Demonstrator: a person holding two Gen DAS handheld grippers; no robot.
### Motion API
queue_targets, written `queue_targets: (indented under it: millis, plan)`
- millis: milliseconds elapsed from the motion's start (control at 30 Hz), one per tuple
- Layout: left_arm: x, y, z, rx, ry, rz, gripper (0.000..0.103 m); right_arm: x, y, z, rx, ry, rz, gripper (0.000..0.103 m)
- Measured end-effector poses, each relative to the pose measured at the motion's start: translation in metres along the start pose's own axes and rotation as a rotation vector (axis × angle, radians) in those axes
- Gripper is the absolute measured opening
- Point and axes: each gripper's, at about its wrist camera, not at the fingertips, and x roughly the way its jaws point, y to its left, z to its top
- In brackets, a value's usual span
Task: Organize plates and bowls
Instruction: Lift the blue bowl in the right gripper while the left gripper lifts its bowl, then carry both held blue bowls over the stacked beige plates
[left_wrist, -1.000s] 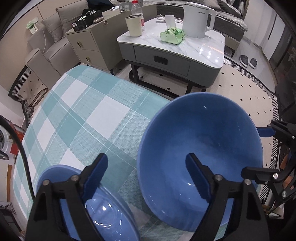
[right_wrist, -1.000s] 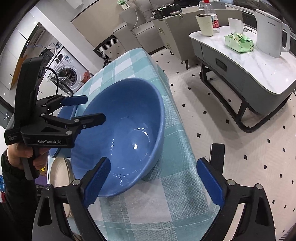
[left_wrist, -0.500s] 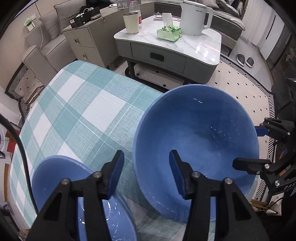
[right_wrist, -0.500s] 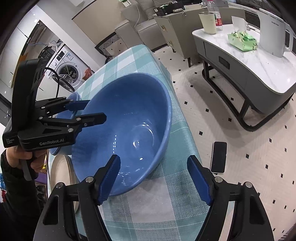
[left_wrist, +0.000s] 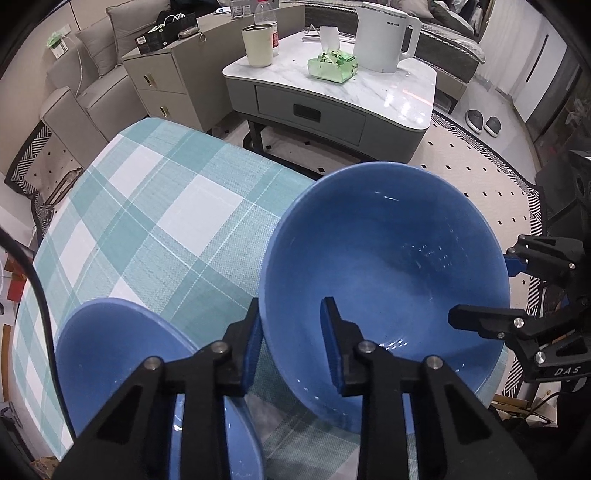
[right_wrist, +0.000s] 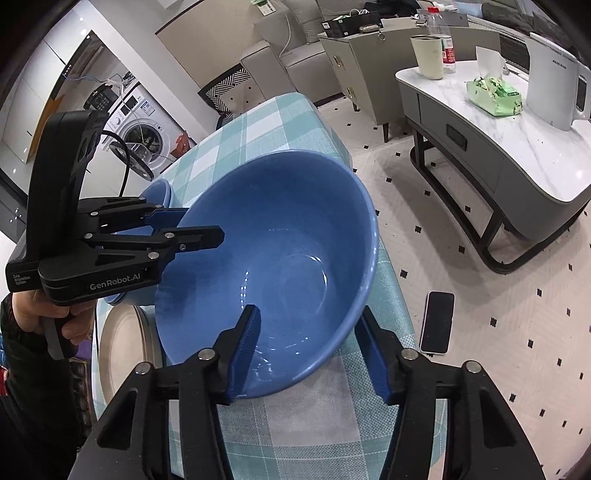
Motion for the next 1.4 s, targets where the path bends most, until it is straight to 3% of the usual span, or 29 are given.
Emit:
queue_targets:
  millis: [267,667,1400]
  plan:
    - [-0.002,0.0,-0.004,-0.003,-0.001,0.002,0.025,0.001,0.002,0.001,-0.024,-0.009,-0.051,0.047]
    - [-0.011,-0.001,-0.008,-0.003,-0.012,0.001,0.025,-0.003,0.005,0.004,-0.041,-0.014,-0.085,0.044]
    - [-0.002,0.0,-0.006,-0.019,-0.008,-0.019,0.025,0.004,-0.004,0.014,0.003,-0.011,-0.062,0.044]
